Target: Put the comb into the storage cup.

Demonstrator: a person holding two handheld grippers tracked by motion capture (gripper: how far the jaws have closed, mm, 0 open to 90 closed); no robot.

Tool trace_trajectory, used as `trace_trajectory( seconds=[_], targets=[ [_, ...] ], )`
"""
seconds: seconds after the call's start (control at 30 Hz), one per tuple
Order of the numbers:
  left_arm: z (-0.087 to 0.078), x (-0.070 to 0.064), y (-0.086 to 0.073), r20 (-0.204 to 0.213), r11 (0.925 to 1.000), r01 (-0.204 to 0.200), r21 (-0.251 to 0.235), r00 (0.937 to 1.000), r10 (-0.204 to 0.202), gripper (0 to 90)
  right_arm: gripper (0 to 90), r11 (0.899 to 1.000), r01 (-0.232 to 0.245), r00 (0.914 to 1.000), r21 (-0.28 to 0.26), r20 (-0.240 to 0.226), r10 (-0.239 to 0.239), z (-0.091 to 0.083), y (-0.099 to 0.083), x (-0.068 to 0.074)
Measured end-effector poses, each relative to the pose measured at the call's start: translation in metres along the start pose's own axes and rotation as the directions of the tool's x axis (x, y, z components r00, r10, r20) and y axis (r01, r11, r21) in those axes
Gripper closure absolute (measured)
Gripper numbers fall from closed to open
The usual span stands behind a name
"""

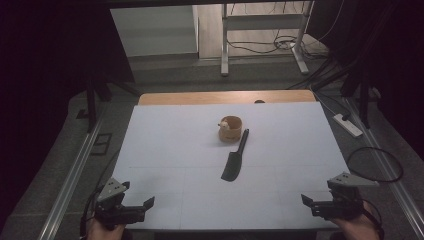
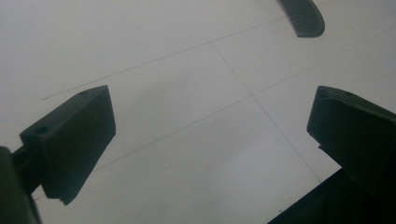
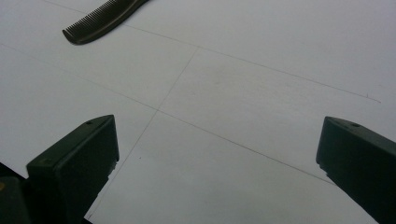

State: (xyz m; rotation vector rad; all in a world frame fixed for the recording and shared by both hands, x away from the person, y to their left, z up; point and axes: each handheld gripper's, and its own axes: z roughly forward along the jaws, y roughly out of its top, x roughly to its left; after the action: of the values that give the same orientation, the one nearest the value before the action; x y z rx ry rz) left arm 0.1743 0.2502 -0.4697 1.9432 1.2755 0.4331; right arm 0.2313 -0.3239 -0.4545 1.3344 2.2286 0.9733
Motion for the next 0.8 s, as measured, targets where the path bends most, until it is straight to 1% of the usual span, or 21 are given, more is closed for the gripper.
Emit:
trace_trajectory(
  seconds=[0.13,0.23,0.47,0.57,0.8],
  targets=[
    [-0.0008,0.0014,-0.0006,0.004,0.9999,0.013,-0.004,0.9999,-0.013,1.7,0.0,1.000,0.002,1.0000,0.001,-0.001,-0.002,0.0006,0.0003,0.0002],
    [-0.0009,0.0014,-0.0006,0.002,0.9999,0.015,-0.004,0.9999,-0.015,1.7,0.0,1.000,0.004,1.0000,0.005,-0.002,-0.004,0.0011,0.0006,0.0003],
    [-0.0008,-0.0001,-0.0002,0.001,1.0000,0.002,-0.001,1.0000,-0.002,1.6,0.0,1.000,0.009,0.9999,0.012,-0.006,-0.009,0.0015,0.0005,0.0005],
    [-0.0005,0.0002,-0.0002,0.003,1.0000,0.002,0.000,1.0000,-0.002,1.6,0.0,1.000,0.011,0.9999,0.013,-0.009,-0.010,0.0016,0.0007,0.0004],
    [-0.0016,0.0020,-0.0012,0.016,0.9998,0.016,-0.011,0.9997,-0.016,1.6,0.0,0.999,0.044,0.9987,0.022,-0.025,-0.043,0.0029,0.0021,0.0035]
  ],
)
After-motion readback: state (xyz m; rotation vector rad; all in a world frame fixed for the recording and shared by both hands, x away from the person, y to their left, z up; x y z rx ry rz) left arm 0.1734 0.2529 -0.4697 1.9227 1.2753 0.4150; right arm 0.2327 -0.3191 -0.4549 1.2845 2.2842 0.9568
